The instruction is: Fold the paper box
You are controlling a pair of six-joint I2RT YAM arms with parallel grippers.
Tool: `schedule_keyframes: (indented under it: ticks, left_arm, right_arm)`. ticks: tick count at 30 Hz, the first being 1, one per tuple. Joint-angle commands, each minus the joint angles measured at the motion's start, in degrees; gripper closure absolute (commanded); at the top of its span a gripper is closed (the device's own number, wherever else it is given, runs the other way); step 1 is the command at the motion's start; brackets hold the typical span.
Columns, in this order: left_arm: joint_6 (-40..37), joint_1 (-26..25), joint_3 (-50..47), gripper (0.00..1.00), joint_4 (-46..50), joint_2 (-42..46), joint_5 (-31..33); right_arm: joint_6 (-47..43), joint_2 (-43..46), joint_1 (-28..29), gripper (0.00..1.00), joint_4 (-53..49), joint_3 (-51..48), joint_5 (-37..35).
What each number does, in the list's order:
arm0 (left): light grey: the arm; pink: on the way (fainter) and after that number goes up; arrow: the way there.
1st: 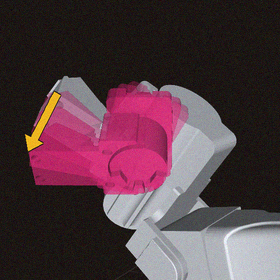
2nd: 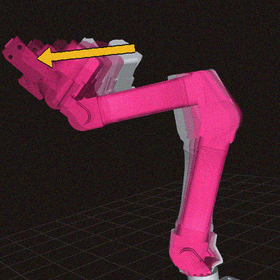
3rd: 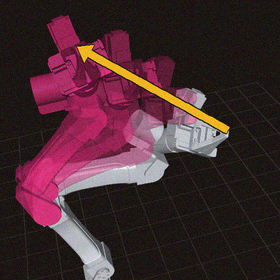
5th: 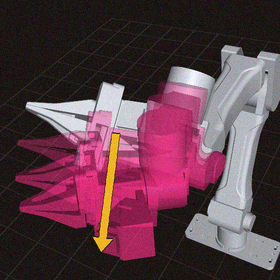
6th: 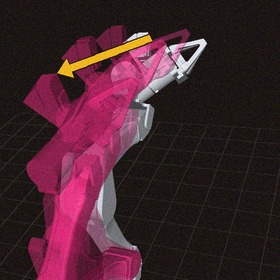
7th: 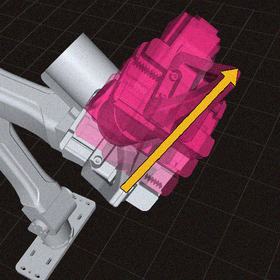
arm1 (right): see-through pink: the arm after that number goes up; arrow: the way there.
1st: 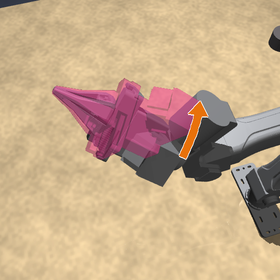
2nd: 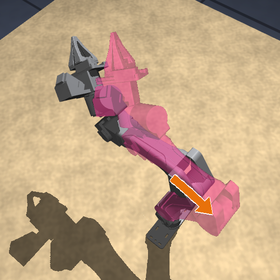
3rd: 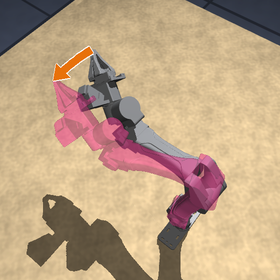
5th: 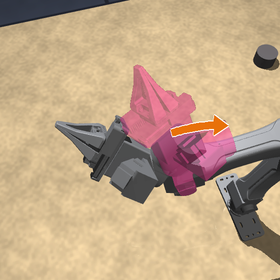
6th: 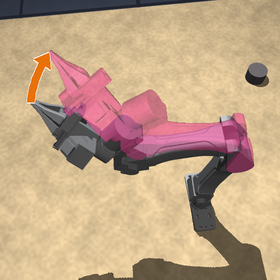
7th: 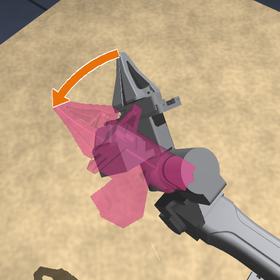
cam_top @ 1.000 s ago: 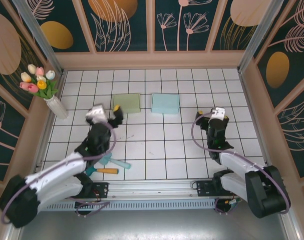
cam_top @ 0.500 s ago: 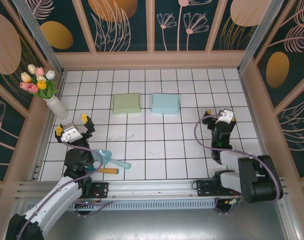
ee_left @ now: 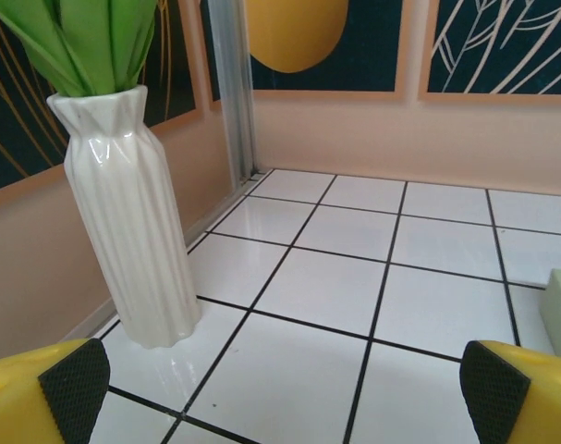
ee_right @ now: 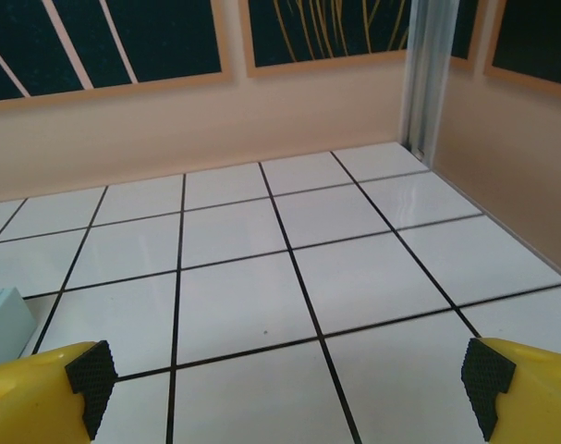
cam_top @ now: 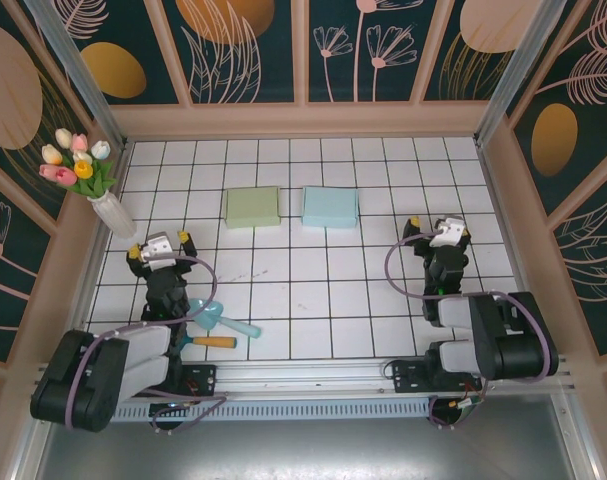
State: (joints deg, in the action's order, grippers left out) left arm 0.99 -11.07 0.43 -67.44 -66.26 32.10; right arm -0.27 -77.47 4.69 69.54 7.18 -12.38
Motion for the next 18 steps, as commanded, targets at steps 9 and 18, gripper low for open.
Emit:
schedule_keyframes:
  ticks: [9, 18]
  left_arm:
    - [4.45, 6.62, 3.46, 0.01, -15.24, -11.67, -8.31]
    - [4.59, 7.94, 6.41, 0.01, -22.27, -23.01, -11.01]
  right_arm:
    - [-0.58, -8.62, -3.86, 0.01, 15.01, -1.88, 8.51]
    - [2.21, -10.81, -4.87, 0.01, 3.3, 5.45, 5.35]
